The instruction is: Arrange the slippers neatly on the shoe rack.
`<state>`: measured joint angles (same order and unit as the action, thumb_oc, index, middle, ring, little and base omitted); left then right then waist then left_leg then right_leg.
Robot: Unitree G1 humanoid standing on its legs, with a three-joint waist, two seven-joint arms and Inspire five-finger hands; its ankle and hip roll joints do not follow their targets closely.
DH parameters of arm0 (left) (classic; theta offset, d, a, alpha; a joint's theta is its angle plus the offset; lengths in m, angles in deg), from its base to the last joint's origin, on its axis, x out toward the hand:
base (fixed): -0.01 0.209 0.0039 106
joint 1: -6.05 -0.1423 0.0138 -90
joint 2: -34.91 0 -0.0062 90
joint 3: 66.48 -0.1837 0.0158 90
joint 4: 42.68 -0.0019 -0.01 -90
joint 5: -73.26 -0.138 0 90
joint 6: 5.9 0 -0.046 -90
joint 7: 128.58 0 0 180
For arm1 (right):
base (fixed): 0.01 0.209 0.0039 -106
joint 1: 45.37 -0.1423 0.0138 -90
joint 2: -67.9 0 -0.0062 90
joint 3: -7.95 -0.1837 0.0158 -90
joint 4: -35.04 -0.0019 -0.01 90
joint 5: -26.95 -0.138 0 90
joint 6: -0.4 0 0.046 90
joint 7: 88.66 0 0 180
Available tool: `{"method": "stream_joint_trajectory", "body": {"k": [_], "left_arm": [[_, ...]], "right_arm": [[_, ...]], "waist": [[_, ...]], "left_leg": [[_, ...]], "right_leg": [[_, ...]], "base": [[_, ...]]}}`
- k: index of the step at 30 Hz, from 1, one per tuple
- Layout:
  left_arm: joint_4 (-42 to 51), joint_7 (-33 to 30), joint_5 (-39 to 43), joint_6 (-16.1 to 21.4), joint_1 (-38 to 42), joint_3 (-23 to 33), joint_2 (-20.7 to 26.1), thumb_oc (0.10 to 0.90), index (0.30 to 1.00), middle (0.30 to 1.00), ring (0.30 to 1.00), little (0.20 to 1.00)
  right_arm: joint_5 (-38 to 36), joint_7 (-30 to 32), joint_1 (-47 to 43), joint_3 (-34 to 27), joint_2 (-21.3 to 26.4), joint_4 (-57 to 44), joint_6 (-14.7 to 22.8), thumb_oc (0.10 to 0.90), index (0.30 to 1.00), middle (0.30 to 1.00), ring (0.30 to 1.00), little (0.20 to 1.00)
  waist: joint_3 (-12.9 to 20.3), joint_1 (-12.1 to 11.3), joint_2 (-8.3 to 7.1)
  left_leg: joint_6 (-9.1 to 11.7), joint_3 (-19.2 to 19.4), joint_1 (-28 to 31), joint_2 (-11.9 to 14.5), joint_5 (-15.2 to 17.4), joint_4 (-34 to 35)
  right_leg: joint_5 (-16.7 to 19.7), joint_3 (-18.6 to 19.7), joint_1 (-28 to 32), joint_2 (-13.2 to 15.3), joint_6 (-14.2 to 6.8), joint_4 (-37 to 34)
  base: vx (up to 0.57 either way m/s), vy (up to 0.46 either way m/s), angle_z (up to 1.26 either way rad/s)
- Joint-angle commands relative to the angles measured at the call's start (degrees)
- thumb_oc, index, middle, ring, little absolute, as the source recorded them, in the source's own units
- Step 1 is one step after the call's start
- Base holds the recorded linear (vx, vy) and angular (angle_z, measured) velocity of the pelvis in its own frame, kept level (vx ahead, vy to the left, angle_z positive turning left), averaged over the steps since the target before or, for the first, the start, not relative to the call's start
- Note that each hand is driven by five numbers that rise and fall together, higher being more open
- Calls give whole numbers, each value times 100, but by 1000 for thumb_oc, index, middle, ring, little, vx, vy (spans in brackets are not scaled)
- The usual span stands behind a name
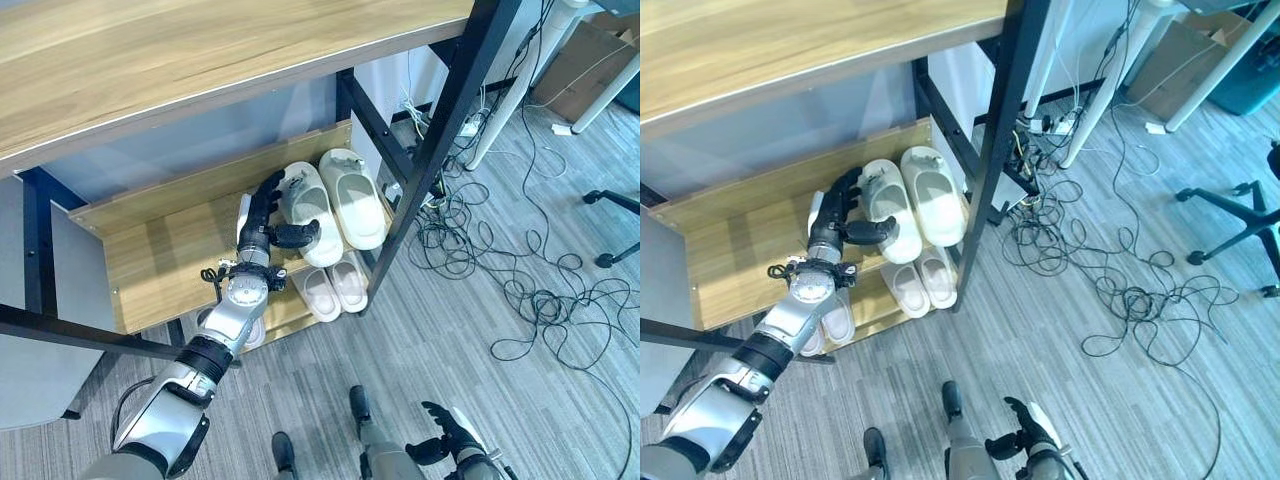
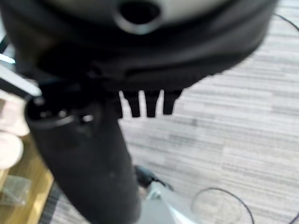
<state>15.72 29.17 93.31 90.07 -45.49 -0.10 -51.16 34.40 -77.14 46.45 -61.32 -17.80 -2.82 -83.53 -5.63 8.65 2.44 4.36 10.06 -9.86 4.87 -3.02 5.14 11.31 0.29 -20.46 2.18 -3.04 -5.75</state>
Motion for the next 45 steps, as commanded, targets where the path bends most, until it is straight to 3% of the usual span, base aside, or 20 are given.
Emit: {"method": "stream_joint_trajectory", "body": {"k": [1,27,45], "left_arm": [[-168,-63,-265,636,1180,65,32,800,900,900,900,900],[381,9,-359,696,976,214,208,800,900,900,900,900],[994,150,-288,760,417,418,230,800,900,900,900,900]], "right_arm": [[-131,101,135,8,318,-398,238,800,900,900,900,900],[-96,-51,233,-19,381,-555,282,800,900,900,900,900],[-38,-148,278,-21,338,-501,231,800,900,900,900,900]], "waist": [[28,103,-5],[69,-62,-17],[145,-220,-52]], "left_leg": [[208,-309,-222,111,-76,-14],[187,-459,-108,86,-69,-14],[156,-552,17,18,-70,-14]], "right_leg": [[-857,-411,393,179,-411,75],[-922,-620,646,189,-401,75],[-901,-760,862,269,-432,75]], "base": [[0,0,0],[-4,-3,2],[-7,3,2]]}}
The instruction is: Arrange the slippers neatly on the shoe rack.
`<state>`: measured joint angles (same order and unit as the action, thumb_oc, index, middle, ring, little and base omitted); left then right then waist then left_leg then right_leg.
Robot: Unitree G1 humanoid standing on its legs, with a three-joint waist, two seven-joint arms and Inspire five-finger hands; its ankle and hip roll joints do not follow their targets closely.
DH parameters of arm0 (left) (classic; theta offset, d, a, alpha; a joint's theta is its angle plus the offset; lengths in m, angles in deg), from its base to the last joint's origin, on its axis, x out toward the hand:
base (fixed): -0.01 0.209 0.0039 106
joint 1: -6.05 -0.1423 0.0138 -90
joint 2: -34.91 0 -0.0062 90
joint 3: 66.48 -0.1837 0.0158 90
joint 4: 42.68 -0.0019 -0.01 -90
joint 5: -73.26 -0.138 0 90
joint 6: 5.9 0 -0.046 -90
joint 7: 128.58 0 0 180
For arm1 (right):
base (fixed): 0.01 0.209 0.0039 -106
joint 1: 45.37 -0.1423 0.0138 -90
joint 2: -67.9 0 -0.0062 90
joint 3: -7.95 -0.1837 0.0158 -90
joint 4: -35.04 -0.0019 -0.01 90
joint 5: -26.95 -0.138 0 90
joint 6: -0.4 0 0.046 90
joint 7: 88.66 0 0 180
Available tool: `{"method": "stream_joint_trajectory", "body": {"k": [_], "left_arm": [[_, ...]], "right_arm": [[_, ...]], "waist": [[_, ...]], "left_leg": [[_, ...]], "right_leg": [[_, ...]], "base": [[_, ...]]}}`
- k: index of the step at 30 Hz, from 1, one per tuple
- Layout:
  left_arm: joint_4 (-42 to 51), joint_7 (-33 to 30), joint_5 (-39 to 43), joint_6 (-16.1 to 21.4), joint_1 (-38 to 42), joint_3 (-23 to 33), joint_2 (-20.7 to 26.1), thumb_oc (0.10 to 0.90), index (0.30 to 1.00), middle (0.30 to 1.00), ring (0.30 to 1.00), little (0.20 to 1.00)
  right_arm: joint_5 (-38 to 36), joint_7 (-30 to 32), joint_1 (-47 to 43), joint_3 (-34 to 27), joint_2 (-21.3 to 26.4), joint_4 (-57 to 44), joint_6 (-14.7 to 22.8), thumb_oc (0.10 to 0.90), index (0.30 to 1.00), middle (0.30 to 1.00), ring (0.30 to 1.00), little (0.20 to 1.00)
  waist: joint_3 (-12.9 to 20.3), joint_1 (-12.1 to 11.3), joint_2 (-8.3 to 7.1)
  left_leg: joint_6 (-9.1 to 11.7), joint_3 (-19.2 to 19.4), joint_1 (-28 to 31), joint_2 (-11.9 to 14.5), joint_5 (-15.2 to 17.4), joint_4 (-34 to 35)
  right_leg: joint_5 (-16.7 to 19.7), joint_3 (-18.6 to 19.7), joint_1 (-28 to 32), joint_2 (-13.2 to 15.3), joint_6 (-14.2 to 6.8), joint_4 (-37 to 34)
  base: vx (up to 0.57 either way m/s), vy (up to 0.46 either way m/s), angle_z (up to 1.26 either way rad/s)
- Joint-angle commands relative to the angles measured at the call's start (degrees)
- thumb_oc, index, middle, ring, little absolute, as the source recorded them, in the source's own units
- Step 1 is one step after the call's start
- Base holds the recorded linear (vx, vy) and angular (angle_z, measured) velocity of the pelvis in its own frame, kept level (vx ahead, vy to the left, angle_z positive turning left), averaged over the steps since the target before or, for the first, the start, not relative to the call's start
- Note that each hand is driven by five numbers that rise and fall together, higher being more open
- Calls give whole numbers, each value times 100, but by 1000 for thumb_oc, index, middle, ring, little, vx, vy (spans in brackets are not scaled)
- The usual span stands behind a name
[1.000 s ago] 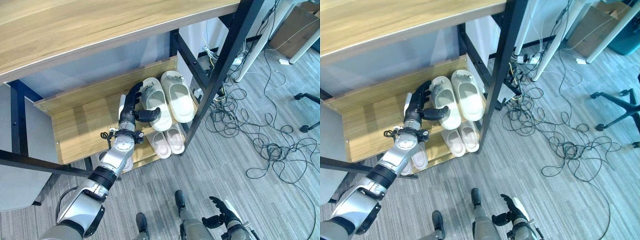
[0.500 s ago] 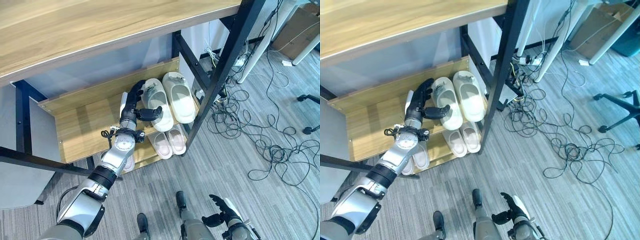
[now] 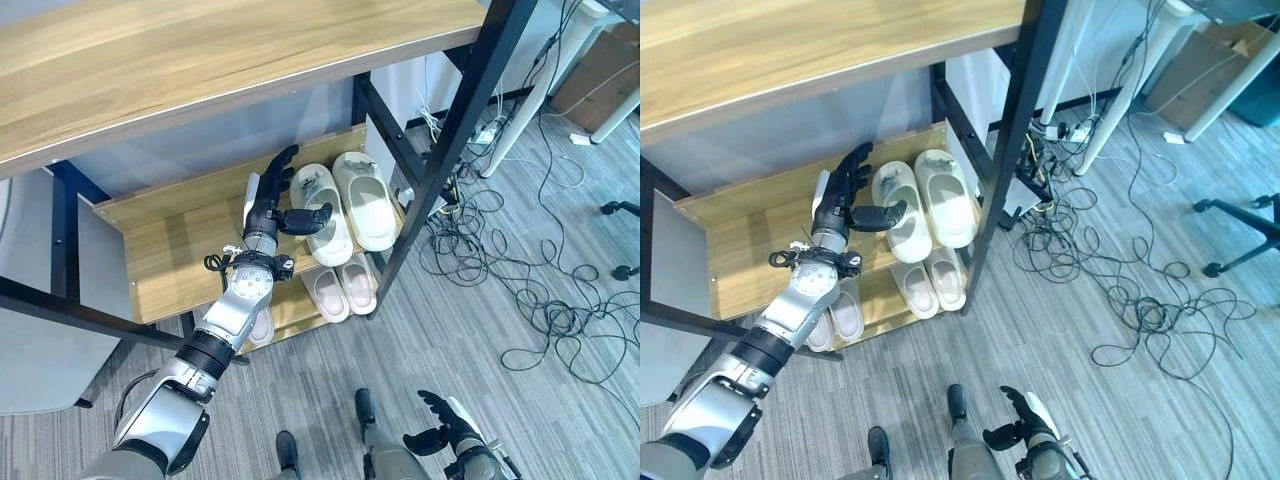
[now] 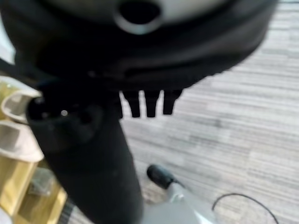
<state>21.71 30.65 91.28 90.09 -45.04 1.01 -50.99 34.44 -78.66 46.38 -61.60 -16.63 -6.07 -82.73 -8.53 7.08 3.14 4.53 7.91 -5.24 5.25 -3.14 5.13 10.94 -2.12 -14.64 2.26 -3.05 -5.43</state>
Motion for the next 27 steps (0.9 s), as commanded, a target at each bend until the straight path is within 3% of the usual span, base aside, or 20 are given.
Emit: {"method": "stream_joint_trajectory", "body": {"k": [1,11,23,27], "left_arm": [[424,8,-95,755,331,326,237,800,900,900,900,900],[1009,264,-38,775,-471,534,361,800,900,900,900,900],[2506,1158,-58,711,-2831,1036,610,800,900,900,900,900],[2919,1631,-113,660,-3897,1131,696,800,900,900,900,900]], "right_arm": [[-40,-1,289,1,216,-174,149,800,900,900,900,900],[17,-62,358,-31,104,-79,102,800,900,900,900,900],[240,-219,421,-9,-155,232,44,800,900,900,900,900],[273,-239,274,-20,-265,712,45,800,900,900,900,900]], "waist": [[443,-72,-125],[523,-235,-158],[677,-729,-274],[723,-993,-350]], "left_leg": [[138,-341,-433,-26,-56,-13],[122,-422,-300,-84,-46,-13],[100,-591,-13,-131,-32,-13],[97,-774,116,-155,-30,-13]], "right_leg": [[-861,-531,294,267,-433,43],[-864,-665,502,315,-444,43],[-945,-990,990,339,-422,43],[-1002,-1253,1268,356,-406,43]], "base": [[-20,8,17],[-14,7,9],[-4,0,12],[-1,2,16]]}}
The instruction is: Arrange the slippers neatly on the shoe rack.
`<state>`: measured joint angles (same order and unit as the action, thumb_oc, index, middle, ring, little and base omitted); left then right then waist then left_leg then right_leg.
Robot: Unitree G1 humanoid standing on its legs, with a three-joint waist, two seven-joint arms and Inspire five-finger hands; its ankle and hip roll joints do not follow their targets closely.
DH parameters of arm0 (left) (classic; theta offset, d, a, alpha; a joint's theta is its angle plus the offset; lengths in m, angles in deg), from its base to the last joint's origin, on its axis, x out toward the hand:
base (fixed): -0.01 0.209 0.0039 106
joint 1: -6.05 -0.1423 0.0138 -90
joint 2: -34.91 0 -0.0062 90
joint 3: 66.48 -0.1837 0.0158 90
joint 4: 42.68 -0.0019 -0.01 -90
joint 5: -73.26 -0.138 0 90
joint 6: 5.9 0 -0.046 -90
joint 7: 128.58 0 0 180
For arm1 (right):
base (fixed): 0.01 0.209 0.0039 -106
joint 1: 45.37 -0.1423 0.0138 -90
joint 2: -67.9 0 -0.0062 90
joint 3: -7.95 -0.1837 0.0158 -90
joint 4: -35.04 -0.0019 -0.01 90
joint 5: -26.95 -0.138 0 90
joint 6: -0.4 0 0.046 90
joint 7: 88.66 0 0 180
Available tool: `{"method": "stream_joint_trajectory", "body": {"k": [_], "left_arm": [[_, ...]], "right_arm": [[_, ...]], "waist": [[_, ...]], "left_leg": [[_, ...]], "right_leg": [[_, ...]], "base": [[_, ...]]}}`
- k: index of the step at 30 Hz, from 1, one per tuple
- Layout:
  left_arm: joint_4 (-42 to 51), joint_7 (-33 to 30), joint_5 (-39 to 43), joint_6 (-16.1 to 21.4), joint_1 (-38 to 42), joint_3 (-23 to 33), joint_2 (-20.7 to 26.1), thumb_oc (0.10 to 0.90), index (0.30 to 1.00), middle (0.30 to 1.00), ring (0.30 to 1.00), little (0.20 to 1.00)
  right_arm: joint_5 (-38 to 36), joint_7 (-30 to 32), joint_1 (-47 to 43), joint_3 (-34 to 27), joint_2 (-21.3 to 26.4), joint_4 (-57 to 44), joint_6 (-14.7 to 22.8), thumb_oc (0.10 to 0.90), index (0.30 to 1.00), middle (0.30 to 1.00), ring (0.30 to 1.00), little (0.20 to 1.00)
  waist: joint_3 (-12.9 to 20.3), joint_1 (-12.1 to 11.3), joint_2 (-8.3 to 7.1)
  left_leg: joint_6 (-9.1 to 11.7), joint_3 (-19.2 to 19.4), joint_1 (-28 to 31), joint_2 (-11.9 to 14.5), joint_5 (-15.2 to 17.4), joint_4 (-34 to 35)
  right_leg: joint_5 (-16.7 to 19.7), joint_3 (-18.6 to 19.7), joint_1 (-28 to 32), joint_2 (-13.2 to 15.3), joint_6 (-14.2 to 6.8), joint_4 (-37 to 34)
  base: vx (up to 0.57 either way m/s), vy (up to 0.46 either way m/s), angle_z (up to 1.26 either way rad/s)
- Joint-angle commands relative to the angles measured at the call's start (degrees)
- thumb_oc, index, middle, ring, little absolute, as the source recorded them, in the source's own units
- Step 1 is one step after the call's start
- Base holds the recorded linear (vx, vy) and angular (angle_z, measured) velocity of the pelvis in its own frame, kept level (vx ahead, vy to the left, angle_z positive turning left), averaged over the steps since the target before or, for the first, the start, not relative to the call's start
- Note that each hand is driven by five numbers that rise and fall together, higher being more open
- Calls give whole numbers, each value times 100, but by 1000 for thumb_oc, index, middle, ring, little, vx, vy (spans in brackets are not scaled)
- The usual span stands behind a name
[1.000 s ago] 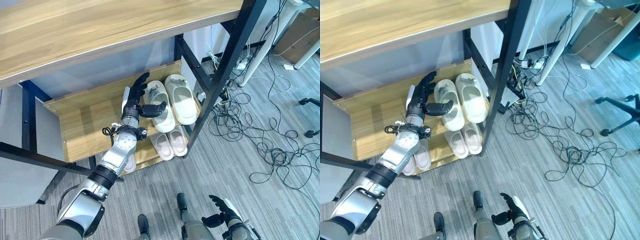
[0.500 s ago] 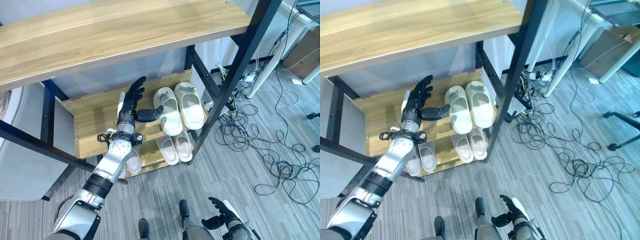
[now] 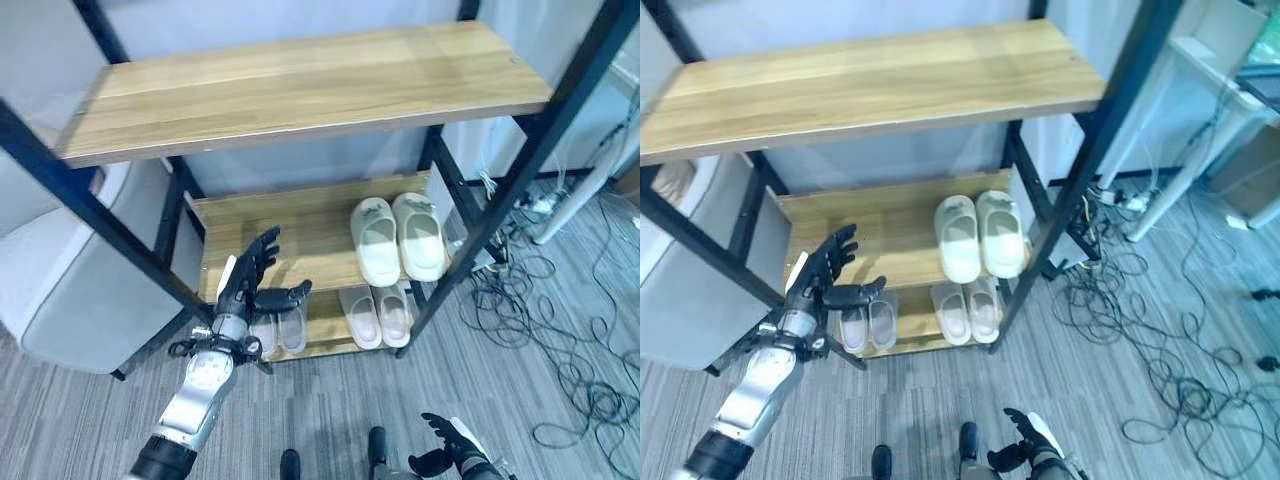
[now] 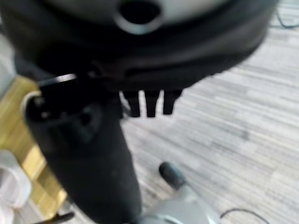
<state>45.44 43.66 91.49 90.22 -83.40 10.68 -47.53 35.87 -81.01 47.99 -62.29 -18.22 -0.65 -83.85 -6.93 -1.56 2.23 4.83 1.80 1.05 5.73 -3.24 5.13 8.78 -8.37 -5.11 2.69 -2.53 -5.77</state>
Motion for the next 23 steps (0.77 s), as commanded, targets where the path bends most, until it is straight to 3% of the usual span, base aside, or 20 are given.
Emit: {"method": "stream_joint_trajectory", "body": {"k": [1,5,9,12,14,17,23], "left_arm": [[563,414,-172,640,-253,172,361,800,900,900,900,900],[385,782,-287,551,-1115,214,339,800,900,900,900,900],[-758,782,-1336,496,-1549,175,479,800,900,900,900,900],[-1424,720,-1868,442,-1568,119,474,800,900,900,900,900],[-2617,638,-2467,290,-1483,34,305,800,900,900,900,900],[-3958,437,-2748,154,-1201,-25,2,800,900,900,900,900],[-5565,148,-2959,44,-778,0,-380,800,900,900,900,900]], "right_arm": [[135,-3,83,42,-121,261,159,800,900,900,900,900],[153,-14,-46,5,-151,499,152,800,900,900,900,900],[152,45,-141,-115,-119,676,171,800,900,900,900,900],[153,56,-161,-175,-114,739,176,800,900,900,900,900],[200,66,-184,-209,-98,832,170,800,900,900,900,900],[226,82,-229,-209,-146,1012,137,800,900,900,900,900],[319,135,-276,-180,-238,1258,100,800,900,900,900,900]], "waist": [[576,-174,-268],[619,-370,-339],[657,-510,-405],[675,-520,-429],[705,-515,-466],[732,-475,-474],[774,-379,-459]], "left_leg": [[63,-201,-489,-207,-16,-13],[43,-361,-432,-226,-12,-13],[18,-518,-373,-259,4,-13],[9,-586,-344,-274,16,-13],[-15,-627,-303,-297,37,-13],[-41,-635,-258,-312,57,-13],[-76,-573,-199,-345,117,-13]], "right_leg": [[-795,-673,358,316,-453,77],[-820,-873,525,340,-451,77],[-864,-1050,691,367,-448,77],[-883,-1127,757,377,-445,77],[-903,-1170,820,393,-453,81],[-903,-1173,840,419,-451,90],[-890,-1089,823,450,-455,105]], "base": [[-2,17,30],[4,24,28],[6,33,31],[6,41,15],[2,61,7],[-6,59,21],[-5,57,1]]}}
